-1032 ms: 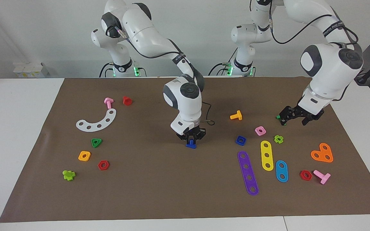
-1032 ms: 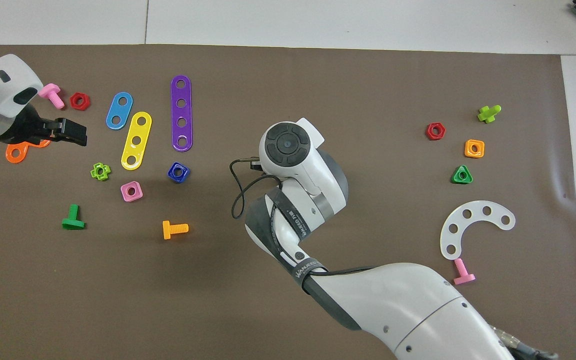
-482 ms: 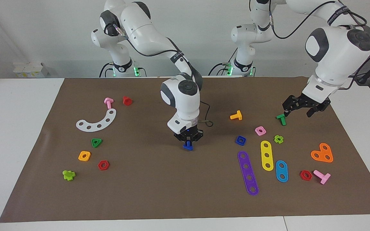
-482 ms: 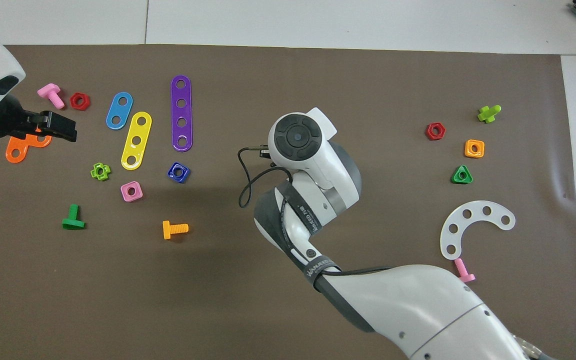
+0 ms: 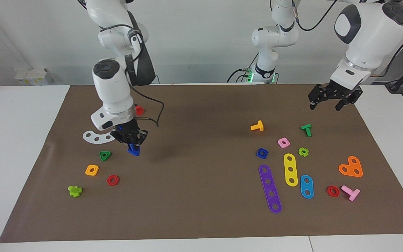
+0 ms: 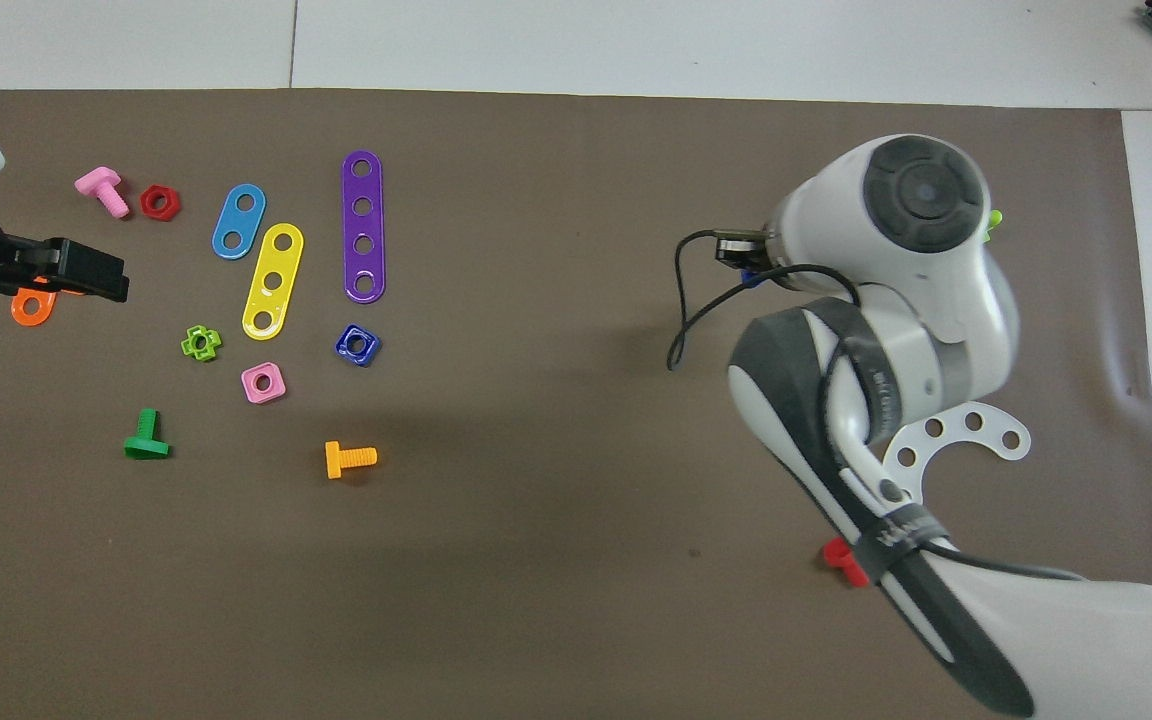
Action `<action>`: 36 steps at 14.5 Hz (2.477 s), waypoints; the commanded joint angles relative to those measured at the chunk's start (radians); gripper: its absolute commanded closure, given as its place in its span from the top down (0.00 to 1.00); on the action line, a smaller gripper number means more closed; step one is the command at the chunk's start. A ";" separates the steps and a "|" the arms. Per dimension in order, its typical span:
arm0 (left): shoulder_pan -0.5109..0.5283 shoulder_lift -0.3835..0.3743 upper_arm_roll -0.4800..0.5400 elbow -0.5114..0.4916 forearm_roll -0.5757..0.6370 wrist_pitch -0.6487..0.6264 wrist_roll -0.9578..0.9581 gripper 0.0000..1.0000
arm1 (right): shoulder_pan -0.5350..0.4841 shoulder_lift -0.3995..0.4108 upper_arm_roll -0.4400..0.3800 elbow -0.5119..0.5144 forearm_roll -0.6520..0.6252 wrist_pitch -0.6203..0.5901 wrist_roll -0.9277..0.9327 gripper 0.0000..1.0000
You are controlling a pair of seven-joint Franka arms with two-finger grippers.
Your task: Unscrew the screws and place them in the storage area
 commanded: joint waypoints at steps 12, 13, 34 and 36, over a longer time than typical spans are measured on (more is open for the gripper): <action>-0.051 -0.053 0.007 -0.076 0.057 -0.072 -0.009 1.00 | -0.112 0.028 0.017 -0.284 0.060 0.330 -0.180 1.00; -0.051 -0.053 0.007 -0.075 0.057 -0.080 -0.009 1.00 | -0.112 0.017 0.017 -0.261 0.060 0.315 -0.174 1.00; -0.036 -0.064 0.008 -0.090 0.025 0.023 -0.010 1.00 | -0.166 -0.216 0.000 0.222 -0.043 -0.566 -0.164 1.00; -0.036 -0.064 0.010 -0.090 0.022 0.023 -0.009 1.00 | -0.162 -0.216 0.002 0.224 -0.043 -0.574 -0.168 1.00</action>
